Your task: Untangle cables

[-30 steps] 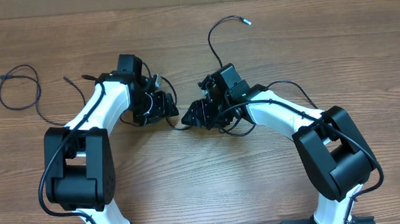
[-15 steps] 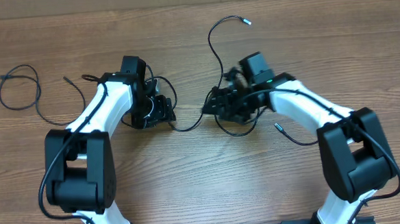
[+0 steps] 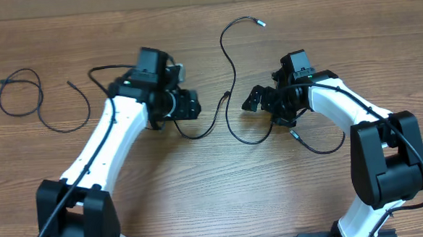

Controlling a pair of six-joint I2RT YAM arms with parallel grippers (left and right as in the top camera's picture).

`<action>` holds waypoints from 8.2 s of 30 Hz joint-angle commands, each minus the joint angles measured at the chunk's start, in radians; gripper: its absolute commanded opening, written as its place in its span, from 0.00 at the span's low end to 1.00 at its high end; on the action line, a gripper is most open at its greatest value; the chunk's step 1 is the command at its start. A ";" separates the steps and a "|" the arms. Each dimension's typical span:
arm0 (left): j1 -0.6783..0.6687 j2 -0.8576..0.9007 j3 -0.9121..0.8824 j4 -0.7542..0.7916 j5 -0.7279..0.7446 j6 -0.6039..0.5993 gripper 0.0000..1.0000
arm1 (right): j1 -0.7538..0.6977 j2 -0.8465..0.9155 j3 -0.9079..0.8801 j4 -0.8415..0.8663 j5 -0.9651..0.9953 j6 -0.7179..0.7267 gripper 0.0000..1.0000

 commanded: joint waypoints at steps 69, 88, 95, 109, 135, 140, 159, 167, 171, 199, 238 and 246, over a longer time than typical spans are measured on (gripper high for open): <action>-0.167 0.311 0.010 0.178 -0.119 -0.013 0.99 | -0.002 -0.025 0.001 0.024 0.032 0.003 1.00; -0.167 0.311 0.010 0.186 -0.119 -0.013 1.00 | -0.002 -0.025 0.001 0.027 0.032 0.002 1.00; -0.164 0.262 0.039 0.127 -0.173 -0.002 1.00 | -0.002 -0.025 0.001 0.027 0.032 0.003 1.00; -0.167 0.186 0.042 0.219 -0.210 -0.055 1.00 | -0.002 -0.025 0.001 0.028 0.032 0.003 1.00; -0.216 0.309 0.064 0.304 -0.209 -0.049 0.04 | -0.002 -0.025 0.001 0.027 0.032 0.002 1.00; -0.206 0.266 0.105 0.261 -0.226 -0.051 0.04 | -0.002 -0.025 0.001 0.027 0.032 0.003 1.00; -0.204 0.212 0.122 0.189 -0.793 -0.294 0.04 | -0.002 -0.025 0.001 0.027 0.032 0.003 1.00; -0.203 0.212 0.122 0.188 -0.798 -0.278 0.73 | -0.002 -0.025 0.001 0.027 0.032 0.002 1.00; -0.192 0.205 0.127 0.164 -0.846 -0.262 0.88 | -0.002 -0.025 0.001 0.027 0.032 0.002 1.00; 0.000 0.169 0.031 0.077 -0.557 -0.454 0.38 | -0.002 -0.025 0.001 0.028 0.032 0.002 1.00; 0.008 0.295 0.066 0.266 -0.324 -0.043 0.98 | -0.002 -0.025 0.001 0.028 0.032 0.002 1.00; 0.008 0.295 0.328 -0.031 -0.243 -0.076 0.97 | -0.002 -0.025 0.001 0.027 0.032 0.002 1.00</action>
